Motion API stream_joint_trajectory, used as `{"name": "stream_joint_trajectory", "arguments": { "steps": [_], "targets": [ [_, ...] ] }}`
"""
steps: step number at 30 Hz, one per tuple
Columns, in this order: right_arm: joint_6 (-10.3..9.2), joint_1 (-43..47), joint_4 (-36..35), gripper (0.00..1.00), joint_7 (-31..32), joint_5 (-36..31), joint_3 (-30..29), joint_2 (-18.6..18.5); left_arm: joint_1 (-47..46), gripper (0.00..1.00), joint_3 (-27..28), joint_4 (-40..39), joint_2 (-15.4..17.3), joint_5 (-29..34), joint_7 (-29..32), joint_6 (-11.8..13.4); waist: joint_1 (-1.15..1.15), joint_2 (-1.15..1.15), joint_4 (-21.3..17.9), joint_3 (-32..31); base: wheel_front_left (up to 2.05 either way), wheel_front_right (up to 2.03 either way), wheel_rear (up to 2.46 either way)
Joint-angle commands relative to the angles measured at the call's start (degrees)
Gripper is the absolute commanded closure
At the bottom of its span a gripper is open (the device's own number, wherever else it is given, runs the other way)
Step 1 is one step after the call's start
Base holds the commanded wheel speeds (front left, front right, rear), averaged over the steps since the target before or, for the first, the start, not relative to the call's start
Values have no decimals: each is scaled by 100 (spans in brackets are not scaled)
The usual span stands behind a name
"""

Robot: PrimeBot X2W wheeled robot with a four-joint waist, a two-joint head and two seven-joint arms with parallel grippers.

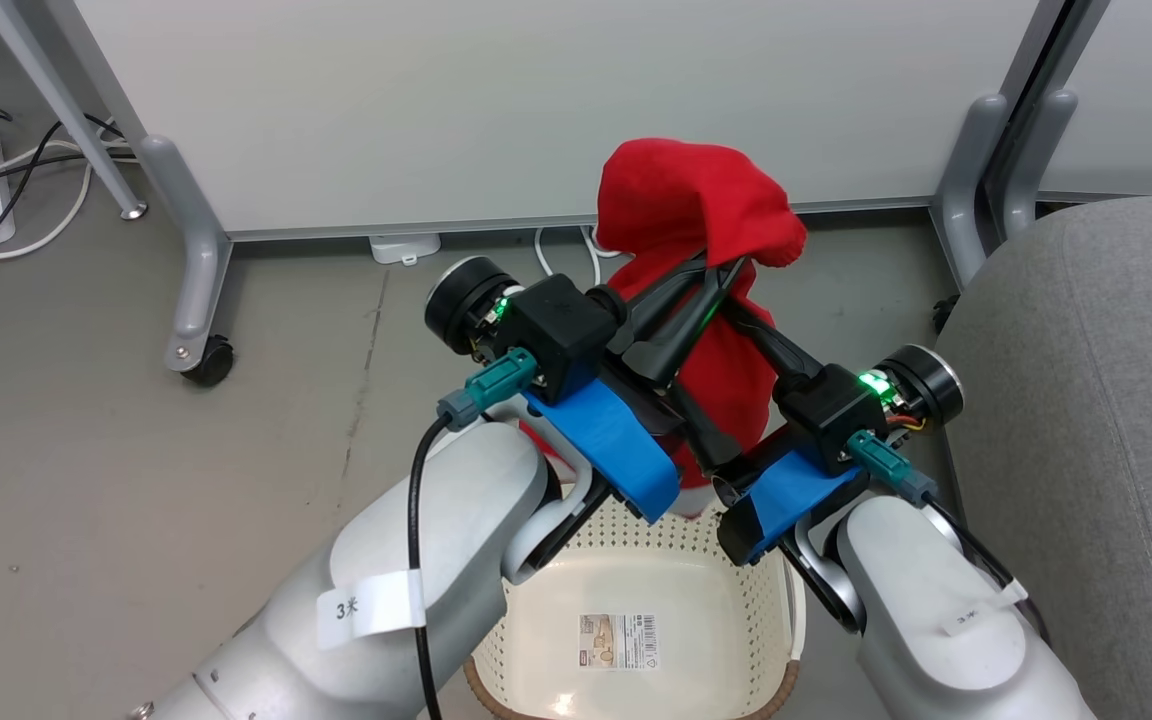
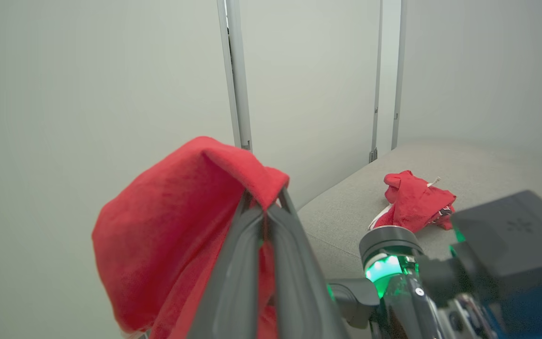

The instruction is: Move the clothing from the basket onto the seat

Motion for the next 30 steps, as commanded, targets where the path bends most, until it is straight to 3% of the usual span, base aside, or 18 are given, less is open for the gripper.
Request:
{"name": "stream_joint_trajectory", "arguments": {
  "steps": [1,19,20,30],
  "targets": [
    [1,-106,57,0,5,-25,-23,21,-87,100,-3,-53,-28,4,-29,-43,0,0,15,4,0,0,0],
    [1,-310,293,1,5,252,-225,35,-202,100,-123,-338,-14,-110,-29,-19,0,0,132,11,0,0,0],
    [1,-326,253,100,5,287,-249,36,-203,100,-125,-346,-14,-113,-29,-15,0,0,136,11,0,0,0],
    [1,-313,306,100,5,347,-204,37,-179,100,-121,-370,27,-98,-29,28,0,0,151,-29,0,0,0]
  ]
}}
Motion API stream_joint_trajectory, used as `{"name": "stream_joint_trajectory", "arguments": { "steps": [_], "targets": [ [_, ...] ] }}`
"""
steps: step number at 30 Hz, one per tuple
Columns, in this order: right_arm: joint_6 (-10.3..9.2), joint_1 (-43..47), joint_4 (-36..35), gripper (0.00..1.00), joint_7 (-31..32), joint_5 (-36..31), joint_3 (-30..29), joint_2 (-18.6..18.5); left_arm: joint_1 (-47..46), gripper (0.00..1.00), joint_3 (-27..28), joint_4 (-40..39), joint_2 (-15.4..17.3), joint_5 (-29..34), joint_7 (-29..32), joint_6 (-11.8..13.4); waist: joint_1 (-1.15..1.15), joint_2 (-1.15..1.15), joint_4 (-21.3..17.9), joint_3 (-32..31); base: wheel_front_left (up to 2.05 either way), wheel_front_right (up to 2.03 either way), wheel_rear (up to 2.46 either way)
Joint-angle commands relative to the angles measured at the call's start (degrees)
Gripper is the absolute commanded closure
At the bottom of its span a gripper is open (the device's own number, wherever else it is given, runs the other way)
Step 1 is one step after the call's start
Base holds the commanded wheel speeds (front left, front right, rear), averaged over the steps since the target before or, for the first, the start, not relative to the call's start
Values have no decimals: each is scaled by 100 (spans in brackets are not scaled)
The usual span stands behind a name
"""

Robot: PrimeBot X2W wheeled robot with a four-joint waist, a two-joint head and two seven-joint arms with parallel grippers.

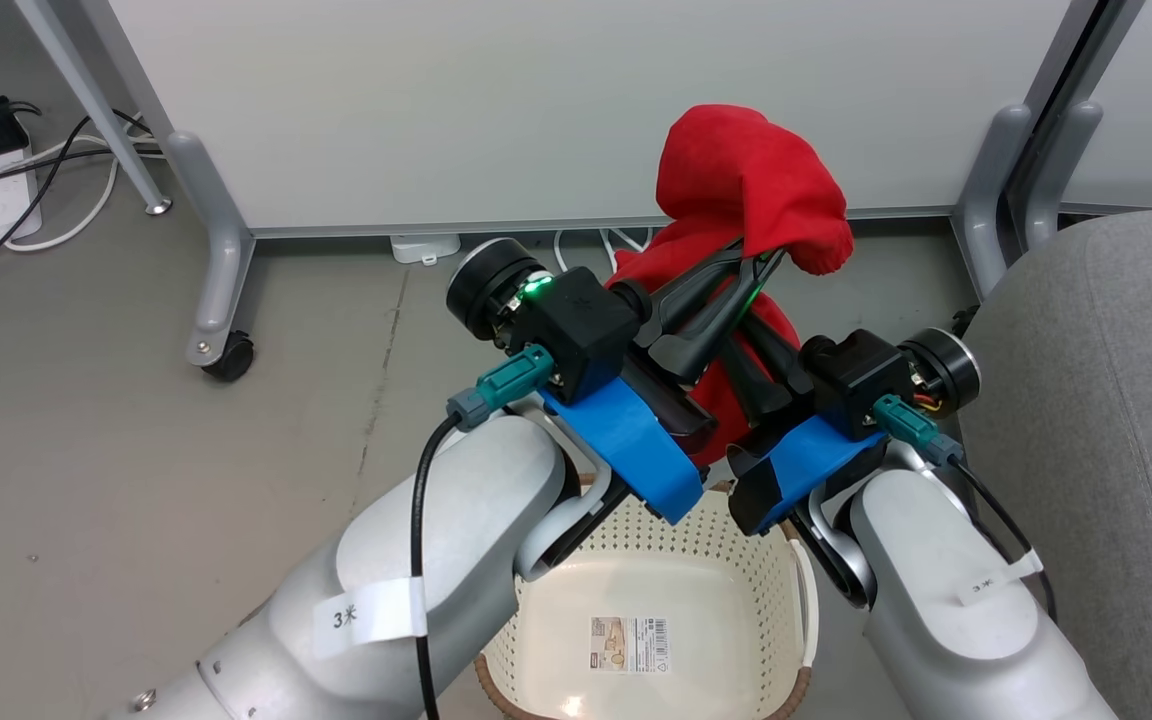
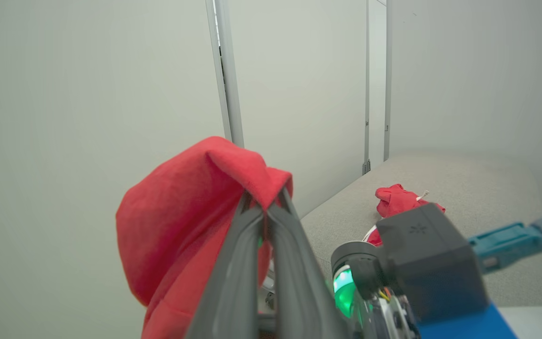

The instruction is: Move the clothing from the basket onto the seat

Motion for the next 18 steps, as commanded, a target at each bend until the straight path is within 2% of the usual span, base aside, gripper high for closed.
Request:
{"name": "stream_joint_trajectory", "arguments": {
  "steps": [1,18],
  "targets": [
    [1,-54,20,100,4,29,15,7,-32,100,17,-21,20,4,-29,27,0,0,-5,-6,0,0,0],
    [1,26,107,100,4,76,84,7,25,100,-3,-32,53,31,-29,78,0,0,-37,-32,0,0,0]
  ]
}}
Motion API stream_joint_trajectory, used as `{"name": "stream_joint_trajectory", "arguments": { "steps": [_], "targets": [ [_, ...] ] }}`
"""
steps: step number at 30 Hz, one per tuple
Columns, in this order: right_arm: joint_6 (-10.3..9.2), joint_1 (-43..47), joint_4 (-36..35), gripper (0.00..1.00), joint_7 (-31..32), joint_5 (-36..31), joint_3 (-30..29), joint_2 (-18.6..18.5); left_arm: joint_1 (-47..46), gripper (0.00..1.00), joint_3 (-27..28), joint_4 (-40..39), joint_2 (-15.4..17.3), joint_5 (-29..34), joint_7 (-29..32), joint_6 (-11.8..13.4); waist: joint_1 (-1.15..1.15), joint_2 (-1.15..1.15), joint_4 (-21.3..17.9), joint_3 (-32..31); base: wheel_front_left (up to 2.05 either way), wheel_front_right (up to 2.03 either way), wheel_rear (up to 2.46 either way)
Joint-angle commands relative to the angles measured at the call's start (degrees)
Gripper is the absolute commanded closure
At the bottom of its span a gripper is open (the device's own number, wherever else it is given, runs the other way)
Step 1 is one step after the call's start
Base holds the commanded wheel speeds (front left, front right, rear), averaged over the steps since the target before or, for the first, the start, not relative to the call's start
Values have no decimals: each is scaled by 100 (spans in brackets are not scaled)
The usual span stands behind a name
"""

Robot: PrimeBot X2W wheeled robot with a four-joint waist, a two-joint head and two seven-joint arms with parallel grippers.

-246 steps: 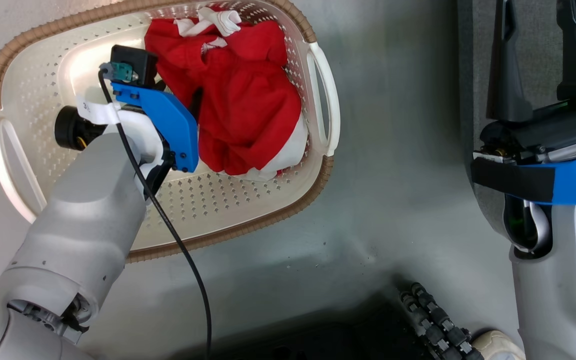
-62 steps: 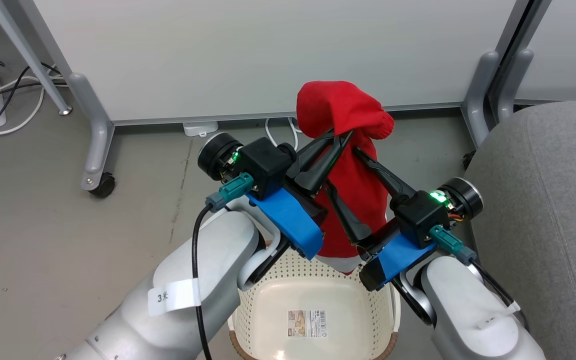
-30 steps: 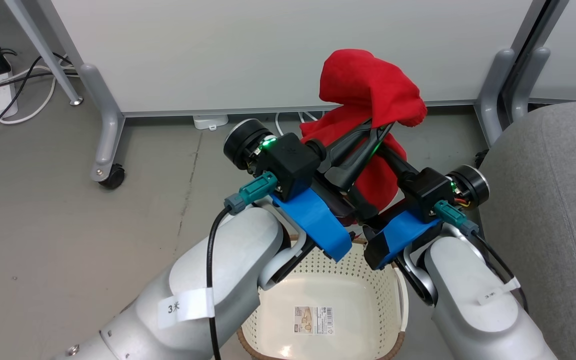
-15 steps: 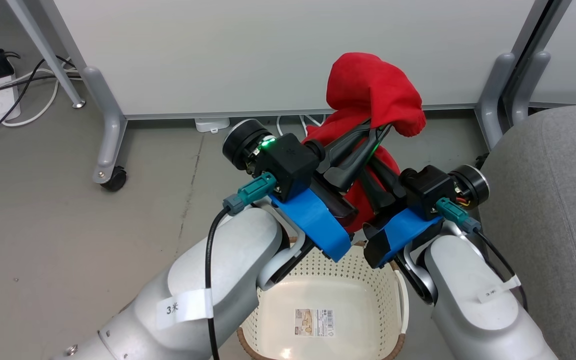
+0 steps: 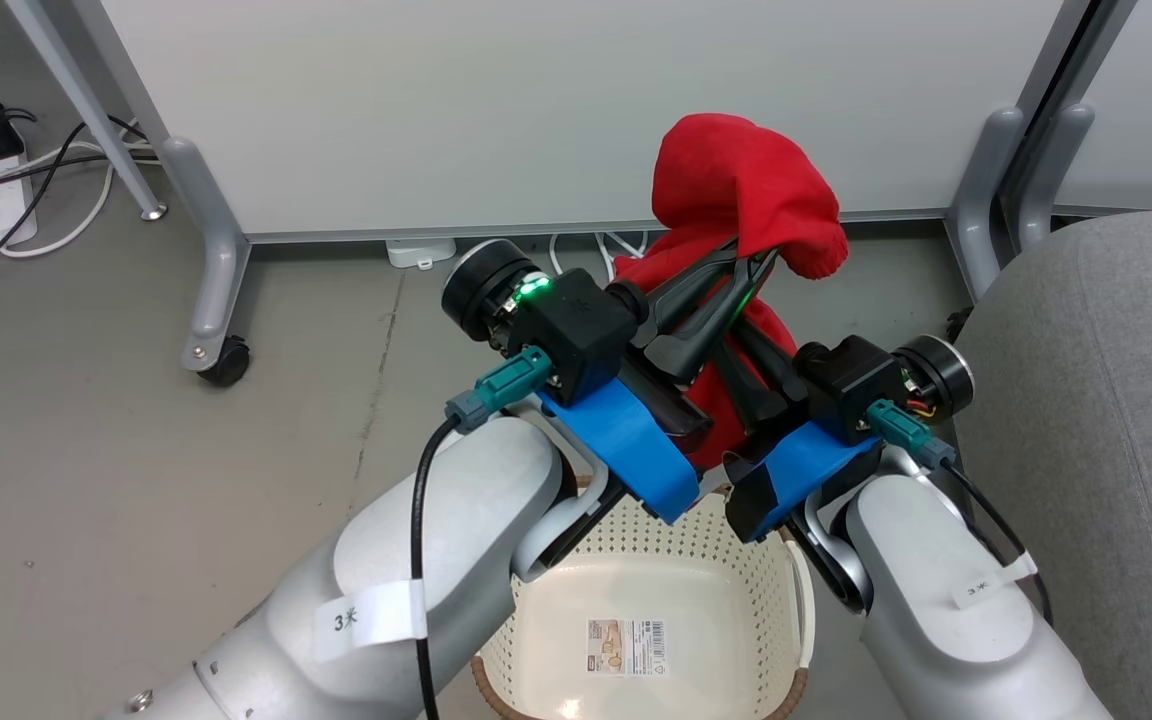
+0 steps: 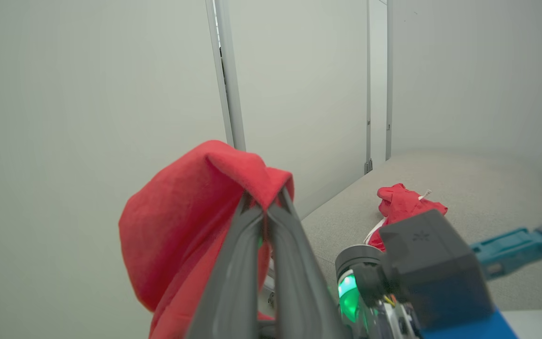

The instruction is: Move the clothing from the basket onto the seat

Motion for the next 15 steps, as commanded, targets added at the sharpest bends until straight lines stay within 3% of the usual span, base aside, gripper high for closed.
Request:
{"name": "stream_joint_trajectory", "arguments": {
  "steps": [1,9,10,15],
  "targets": [
    [1,18,29,100,4,26,9,7,23,100,10,-25,26,13,-29,29,0,0,0,0,0,0,0],
    [1,-15,45,100,5,37,19,7,-34,99,39,-37,41,85,-29,86,0,0,-1,28,0,0,0],
    [1,-21,47,100,5,38,19,7,-47,0,75,-55,38,108,-30,120,0,0,-1,32,0,0,0],
    [1,-39,49,100,5,61,26,7,-51,0,83,-44,53,224,-29,192,0,0,-8,48,0,0,0]
  ]
}}
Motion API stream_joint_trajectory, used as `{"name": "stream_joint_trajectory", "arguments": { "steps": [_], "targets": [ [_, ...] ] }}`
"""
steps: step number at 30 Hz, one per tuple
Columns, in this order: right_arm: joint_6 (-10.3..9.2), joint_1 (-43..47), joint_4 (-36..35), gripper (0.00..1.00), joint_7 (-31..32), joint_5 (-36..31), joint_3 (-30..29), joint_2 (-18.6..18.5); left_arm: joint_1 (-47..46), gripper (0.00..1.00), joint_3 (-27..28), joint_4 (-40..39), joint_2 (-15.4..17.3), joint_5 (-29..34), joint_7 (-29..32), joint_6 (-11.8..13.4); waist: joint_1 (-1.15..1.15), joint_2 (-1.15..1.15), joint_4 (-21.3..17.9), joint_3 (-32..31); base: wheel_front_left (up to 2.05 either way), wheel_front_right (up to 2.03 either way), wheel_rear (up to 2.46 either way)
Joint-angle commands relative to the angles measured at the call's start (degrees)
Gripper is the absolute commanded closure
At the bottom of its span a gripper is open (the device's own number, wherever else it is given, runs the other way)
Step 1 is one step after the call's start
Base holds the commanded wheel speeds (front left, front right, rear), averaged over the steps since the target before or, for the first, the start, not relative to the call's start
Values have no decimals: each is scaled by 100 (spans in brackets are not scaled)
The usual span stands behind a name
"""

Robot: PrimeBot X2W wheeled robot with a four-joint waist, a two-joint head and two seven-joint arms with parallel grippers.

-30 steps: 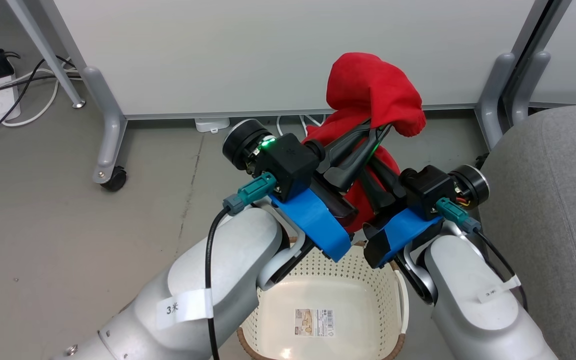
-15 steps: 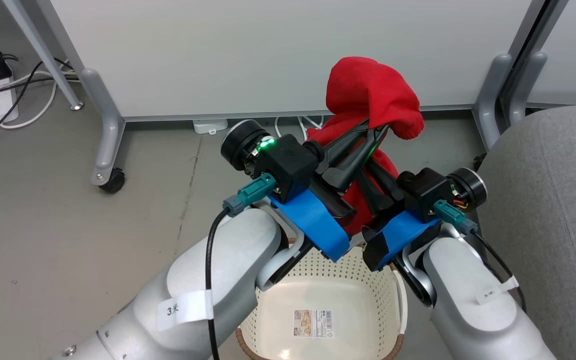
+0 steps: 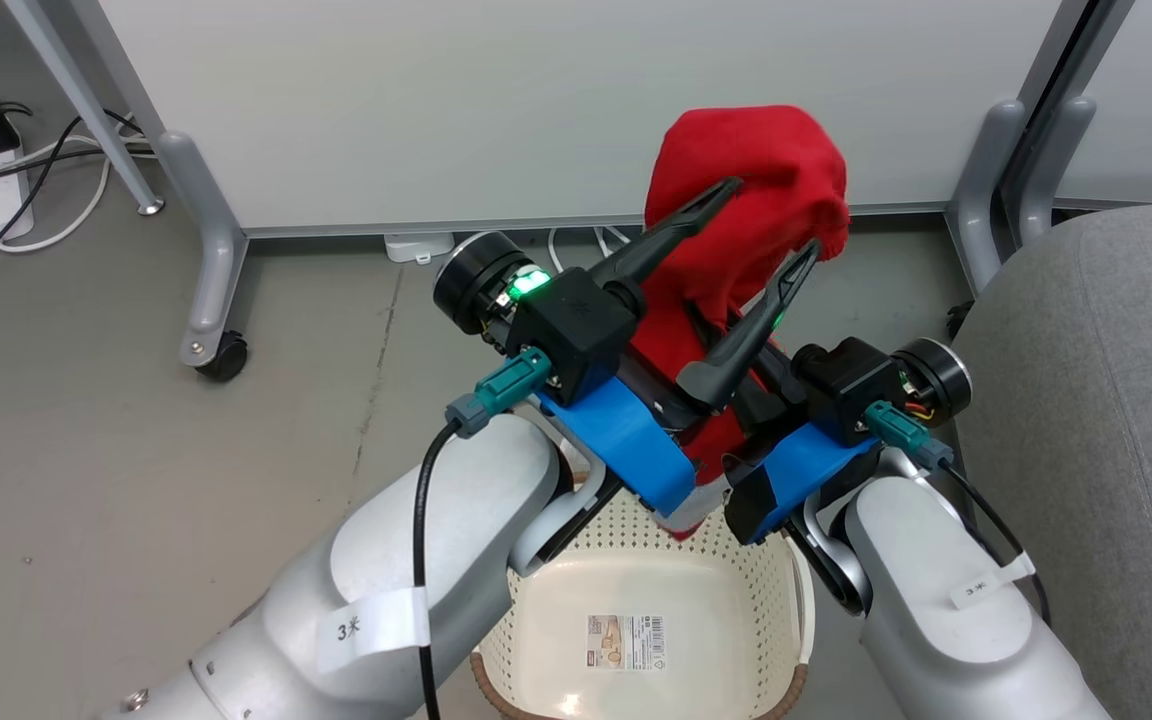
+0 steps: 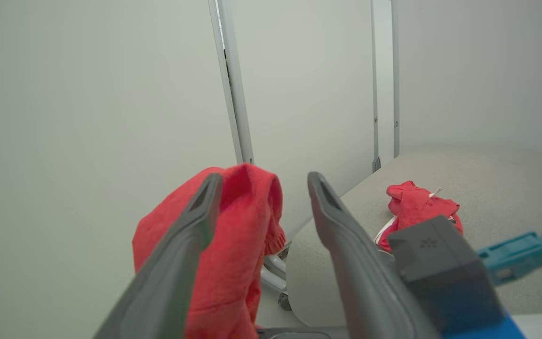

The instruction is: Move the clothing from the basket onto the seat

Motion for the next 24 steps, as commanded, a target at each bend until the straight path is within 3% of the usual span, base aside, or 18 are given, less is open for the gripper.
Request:
{"name": "stream_joint_trajectory", "arguments": {
  "steps": [1,24],
  "targets": [
    [1,-43,9,100,5,23,3,6,-42,0,25,-15,33,23,-29,23,0,0,-1,6,0,0,0],
    [1,14,-67,100,5,37,-224,5,-45,0,93,-3,64,167,-29,23,0,0,-188,226,0,0,0]
  ]
}}
